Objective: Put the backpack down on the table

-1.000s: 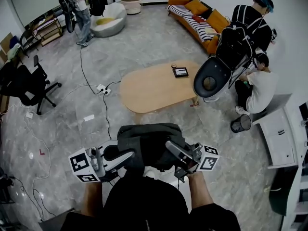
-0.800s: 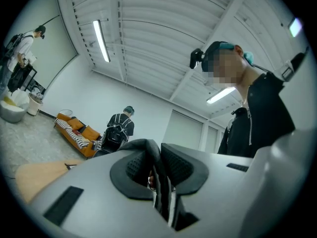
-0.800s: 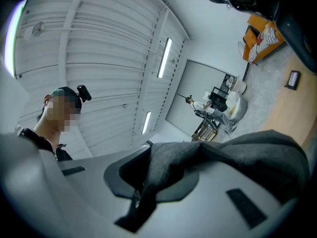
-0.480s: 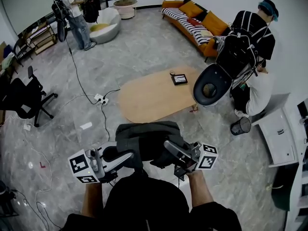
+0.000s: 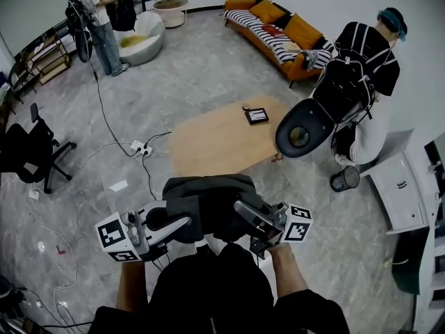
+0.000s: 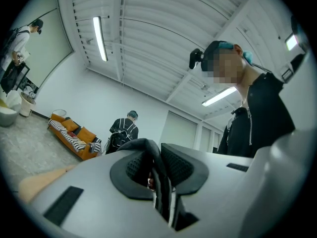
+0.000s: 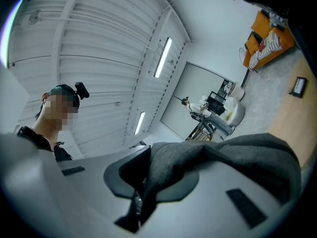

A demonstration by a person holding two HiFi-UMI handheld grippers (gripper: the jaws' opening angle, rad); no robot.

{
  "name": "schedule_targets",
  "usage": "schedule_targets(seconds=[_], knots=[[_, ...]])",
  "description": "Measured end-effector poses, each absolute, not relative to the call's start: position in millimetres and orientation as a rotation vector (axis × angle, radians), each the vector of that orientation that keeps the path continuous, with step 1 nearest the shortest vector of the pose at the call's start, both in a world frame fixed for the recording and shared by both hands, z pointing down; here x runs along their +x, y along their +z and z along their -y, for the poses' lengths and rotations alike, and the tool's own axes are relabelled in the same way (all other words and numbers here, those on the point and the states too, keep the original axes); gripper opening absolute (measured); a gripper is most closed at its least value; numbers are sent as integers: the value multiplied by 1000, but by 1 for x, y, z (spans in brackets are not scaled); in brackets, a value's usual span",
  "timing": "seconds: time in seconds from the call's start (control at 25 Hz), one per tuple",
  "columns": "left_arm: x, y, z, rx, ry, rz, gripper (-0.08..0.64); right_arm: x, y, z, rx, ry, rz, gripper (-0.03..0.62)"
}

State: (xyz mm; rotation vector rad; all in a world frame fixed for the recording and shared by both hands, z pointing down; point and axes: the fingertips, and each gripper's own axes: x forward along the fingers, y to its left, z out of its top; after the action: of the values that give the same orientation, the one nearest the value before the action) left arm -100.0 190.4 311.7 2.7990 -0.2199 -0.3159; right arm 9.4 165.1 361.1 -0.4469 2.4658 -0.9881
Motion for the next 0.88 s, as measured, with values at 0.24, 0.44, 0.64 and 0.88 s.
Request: schedule_targets(seconds=[0.24, 0.44, 0.64, 0.88], knots=[[-108, 317, -180, 2780, -314, 194, 49, 1, 368, -159, -481, -986, -2498, 40], [-106, 320, -173, 2756, -304, 177, 49, 3, 369, -152, -500, -1005, -2503, 40], [-103, 325, -156, 2735, -299, 183, 49, 6, 372, -136, -513, -1020, -2509, 40], [-103, 328, -130, 2725, -288, 195, 49, 6, 375, -110, -510, -1028, -2512, 40]])
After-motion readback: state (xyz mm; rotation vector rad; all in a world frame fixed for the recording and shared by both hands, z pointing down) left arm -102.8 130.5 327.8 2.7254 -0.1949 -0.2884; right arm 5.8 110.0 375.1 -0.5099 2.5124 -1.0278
